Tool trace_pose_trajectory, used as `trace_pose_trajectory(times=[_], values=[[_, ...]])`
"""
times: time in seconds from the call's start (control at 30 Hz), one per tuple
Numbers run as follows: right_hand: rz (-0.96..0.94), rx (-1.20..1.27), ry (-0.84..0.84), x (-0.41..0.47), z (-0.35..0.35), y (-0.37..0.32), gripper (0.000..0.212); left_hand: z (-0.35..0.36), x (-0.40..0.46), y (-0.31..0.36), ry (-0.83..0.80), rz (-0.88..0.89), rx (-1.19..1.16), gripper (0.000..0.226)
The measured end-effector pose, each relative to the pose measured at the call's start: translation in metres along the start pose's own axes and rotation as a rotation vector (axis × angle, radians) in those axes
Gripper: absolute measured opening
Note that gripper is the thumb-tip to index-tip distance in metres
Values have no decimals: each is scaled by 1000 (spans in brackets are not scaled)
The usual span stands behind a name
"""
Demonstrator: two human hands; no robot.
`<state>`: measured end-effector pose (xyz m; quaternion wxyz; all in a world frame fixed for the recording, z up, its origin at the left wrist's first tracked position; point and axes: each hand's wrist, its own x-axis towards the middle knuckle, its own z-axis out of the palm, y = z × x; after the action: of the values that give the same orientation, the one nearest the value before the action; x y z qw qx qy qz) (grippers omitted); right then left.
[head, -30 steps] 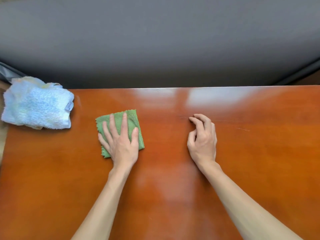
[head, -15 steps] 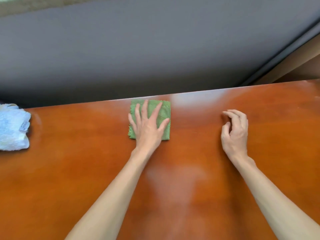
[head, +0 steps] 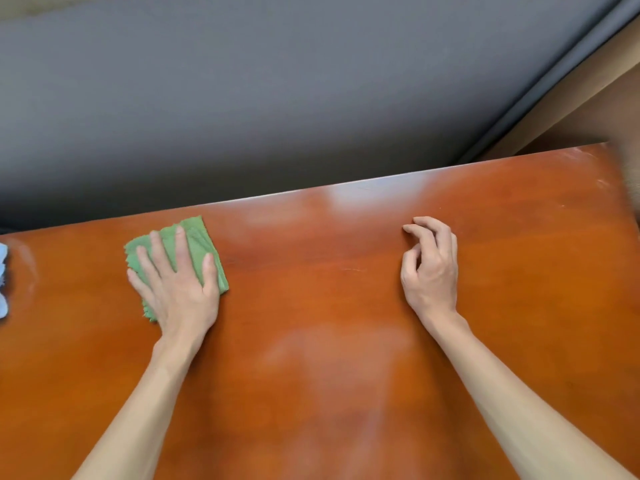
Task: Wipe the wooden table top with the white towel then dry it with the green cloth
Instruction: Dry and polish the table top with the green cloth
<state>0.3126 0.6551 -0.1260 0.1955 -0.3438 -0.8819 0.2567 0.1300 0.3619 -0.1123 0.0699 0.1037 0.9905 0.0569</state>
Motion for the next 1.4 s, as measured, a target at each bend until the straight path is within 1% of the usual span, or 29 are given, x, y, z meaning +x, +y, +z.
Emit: trace_pose_trajectory(times=[0.13, 0.27, 0.37, 0.47, 0.6, 0.67, 0.77, 0.87, 0.97, 1.07, 1.17, 1.27, 1.4], values=[[-3, 20, 14, 1, -1, -1, 30, 13, -48, 53, -60, 134, 16, 70], [5, 34, 29, 2, 0, -2, 31, 32, -76, 136, -68, 315, 78, 69], [-3, 52, 50, 3, 0, -2, 33, 40, -75, 192, -61, 436, 84, 68], [-5, 71, 52, 3, -2, -3, 35, 43, -51, 219, -46, 481, 59, 66], [14, 80, 31, 3, -3, -4, 35, 36, -10, 208, -35, 471, 39, 65], [23, 83, 21, 3, -3, -4, 35, 32, 5, 185, -33, 400, 52, 66], [34, 87, 2, 2, -3, -5, 34, 23, 14, 133, -25, 241, 45, 67], [39, 91, 0, 2, -3, -5, 34, 18, -5, 88, -7, 93, 25, 66], [33, 85, 9, 2, -3, -4, 34, 23, -51, 76, -4, 33, 7, 64], [29, 81, 16, 2, -2, -5, 34, 33, -97, 100, -33, 76, 14, 65], [22, 76, 35, 1, -2, -4, 34, 43, -123, 142, -51, 224, 48, 66], [9, 86, 57, 2, -2, -4, 34, 49, -123, 183, -47, 383, 57, 66], [14, 127, 93, 4, -1, -1, 34, 52, -110, 217, -35, 463, 60, 65]])
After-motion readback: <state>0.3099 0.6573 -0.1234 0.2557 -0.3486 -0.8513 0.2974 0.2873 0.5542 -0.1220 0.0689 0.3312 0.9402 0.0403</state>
